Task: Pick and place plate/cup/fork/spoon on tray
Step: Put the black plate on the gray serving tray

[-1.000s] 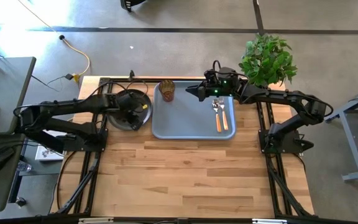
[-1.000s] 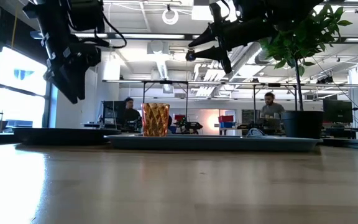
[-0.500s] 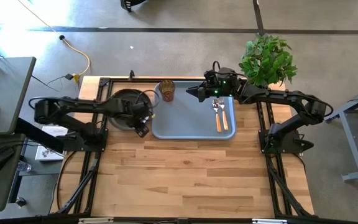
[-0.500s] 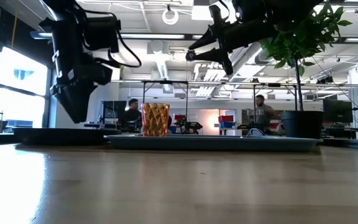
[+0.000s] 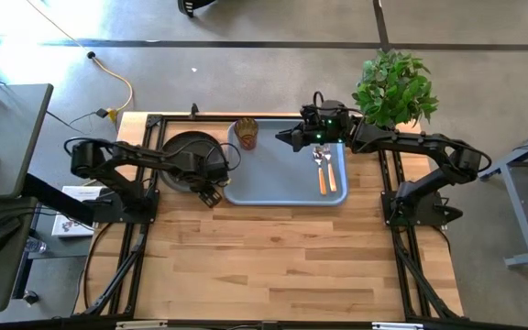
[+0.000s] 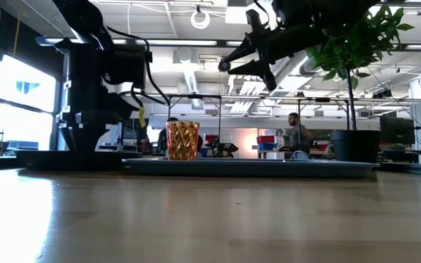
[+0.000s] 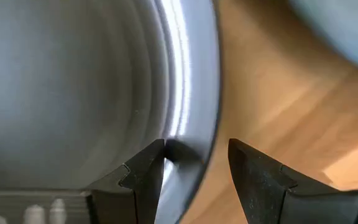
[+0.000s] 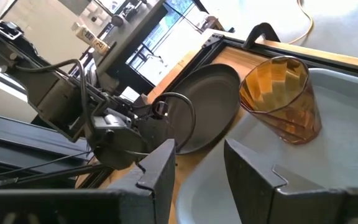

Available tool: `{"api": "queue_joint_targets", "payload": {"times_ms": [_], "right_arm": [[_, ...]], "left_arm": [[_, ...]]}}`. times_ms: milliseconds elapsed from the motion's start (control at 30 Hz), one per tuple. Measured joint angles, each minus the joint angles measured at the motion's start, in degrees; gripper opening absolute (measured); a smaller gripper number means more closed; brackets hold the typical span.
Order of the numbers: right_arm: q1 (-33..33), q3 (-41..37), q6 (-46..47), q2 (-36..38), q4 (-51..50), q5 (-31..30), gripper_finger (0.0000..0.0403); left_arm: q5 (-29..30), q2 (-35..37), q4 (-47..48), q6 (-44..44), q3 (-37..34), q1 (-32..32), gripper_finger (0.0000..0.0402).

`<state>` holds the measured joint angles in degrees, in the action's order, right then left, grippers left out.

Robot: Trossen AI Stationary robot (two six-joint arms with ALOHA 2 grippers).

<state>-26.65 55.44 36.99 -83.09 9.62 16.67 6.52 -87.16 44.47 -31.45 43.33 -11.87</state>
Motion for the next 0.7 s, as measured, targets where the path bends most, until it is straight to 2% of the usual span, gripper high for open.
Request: {"api": "queue_joint_targets", "payload": {"times_ms": [167,500,700], "right_arm": [[0.0,0.0,0.0,0.0,-0.8,0.0,0.0129],[0.0,0.0,0.0,0.0,-0.8,0.0,0.0129],[0.0,0.0,0.0,0.0,-0.8,0.0,0.0129]], "left_arm": [[0.2,-1.5,0.1,0.0,0.0,0.1,0.0153],[0.1,-1.3,1.2,0.2,0.5,0.5,0.0040],[2.5,-1.4,5.8,2.5,3.8,3.1,0.0008]]}}
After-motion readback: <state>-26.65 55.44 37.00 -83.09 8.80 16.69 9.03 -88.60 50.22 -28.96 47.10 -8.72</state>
